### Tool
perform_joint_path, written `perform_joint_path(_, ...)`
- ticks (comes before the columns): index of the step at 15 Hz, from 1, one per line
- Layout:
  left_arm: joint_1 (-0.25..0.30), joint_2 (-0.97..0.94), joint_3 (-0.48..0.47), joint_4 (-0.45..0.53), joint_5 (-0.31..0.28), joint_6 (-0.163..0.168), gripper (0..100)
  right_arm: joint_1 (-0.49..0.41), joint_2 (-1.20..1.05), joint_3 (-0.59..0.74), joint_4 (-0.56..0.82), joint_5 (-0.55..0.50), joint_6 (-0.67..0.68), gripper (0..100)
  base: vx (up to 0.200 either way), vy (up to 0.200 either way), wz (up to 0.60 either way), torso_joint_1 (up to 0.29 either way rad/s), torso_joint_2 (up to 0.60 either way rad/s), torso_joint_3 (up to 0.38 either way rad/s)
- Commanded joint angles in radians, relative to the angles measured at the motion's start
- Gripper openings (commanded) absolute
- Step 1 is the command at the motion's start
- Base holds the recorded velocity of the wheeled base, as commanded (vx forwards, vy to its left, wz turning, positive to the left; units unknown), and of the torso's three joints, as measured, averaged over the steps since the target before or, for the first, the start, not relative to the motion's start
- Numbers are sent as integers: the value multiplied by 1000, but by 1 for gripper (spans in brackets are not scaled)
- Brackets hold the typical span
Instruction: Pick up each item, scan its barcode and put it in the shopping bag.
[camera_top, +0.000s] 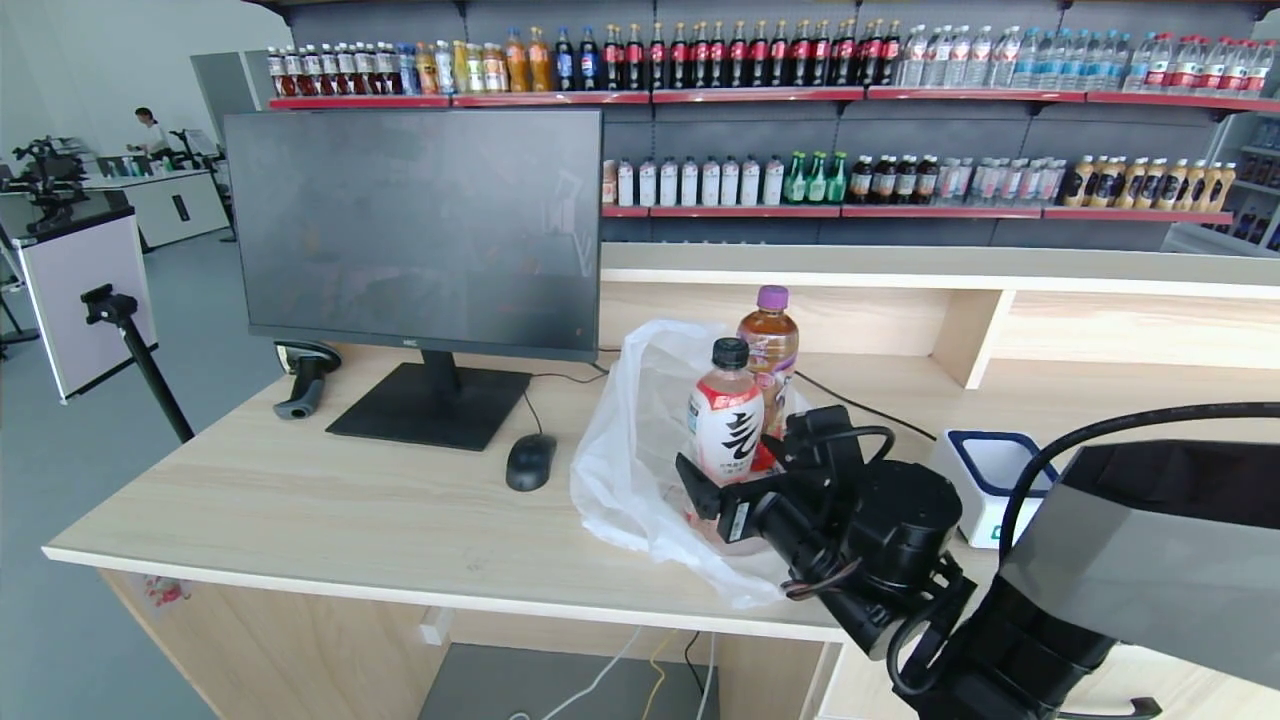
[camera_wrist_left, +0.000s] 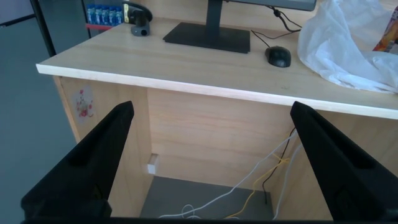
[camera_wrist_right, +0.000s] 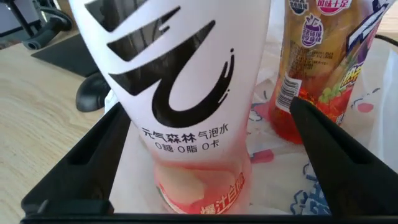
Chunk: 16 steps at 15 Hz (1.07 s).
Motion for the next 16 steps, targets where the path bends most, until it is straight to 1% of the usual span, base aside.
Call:
perform_joint_path(1, 0, 0, 0, 0, 0, 0, 100, -1, -104, 46, -1, 0, 0, 100, 0, 0, 0, 0, 0, 0)
perform_joint_path(4, 0, 0, 0, 0, 0, -2, 100, -6, -284, 143, -1, 0, 0, 100, 0, 0, 0, 0, 0, 0)
perform_joint_path(5, 0, 0, 0, 0, 0, -2, 100, -20, -376, 216, -1, 0, 3, 100, 0, 0, 0, 0, 0, 0)
perform_joint_path(7, 0, 1, 0, 2, 0, 0, 100, -97, -571, 411, -1, 20, 26, 100, 0, 0, 0, 0, 0, 0)
perform_joint_path(8, 0, 0, 0, 2, 0, -2, 100, -146, -703, 531, -1, 78, 49, 100, 0, 0, 0, 0, 0, 0)
perform_joint_path(9, 0, 0, 0, 3, 0, -2, 100, -202, -809, 631, -1, 158, 43, 100, 0, 0, 0, 0, 0, 0)
perform_joint_path(10, 0, 0, 0, 6, 0, 0, 100, -245, -887, 631, 40, 184, 45, 100, 0, 0, 0, 0, 0, 0)
perform_joint_path(11, 0, 0, 0, 6, 0, 0, 100, -288, -1037, 631, 185, 201, 40, 100, 0, 0, 0, 0, 0, 0)
perform_joint_path(13, 0, 0, 0, 8, -1, 0, 100, -287, -1283, 631, 539, 258, -20, 100, 0, 0, 0, 0, 0, 0)
perform_joint_path(14, 0, 1, 0, 8, -1, 0, 100, -287, -1542, 631, 916, 307, -49, 100, 0, 0, 0, 0, 0, 0)
perform_joint_path(15, 0, 1, 0, 8, -1, 0, 100, -287, -1628, 631, 1041, 319, -58, 100, 0, 0, 0, 0, 0, 0)
perform_joint_path(16, 0, 0, 0, 8, -1, 0, 100, -285, -1806, 631, 1284, 338, -92, 100, 0, 0, 0, 0, 0, 0)
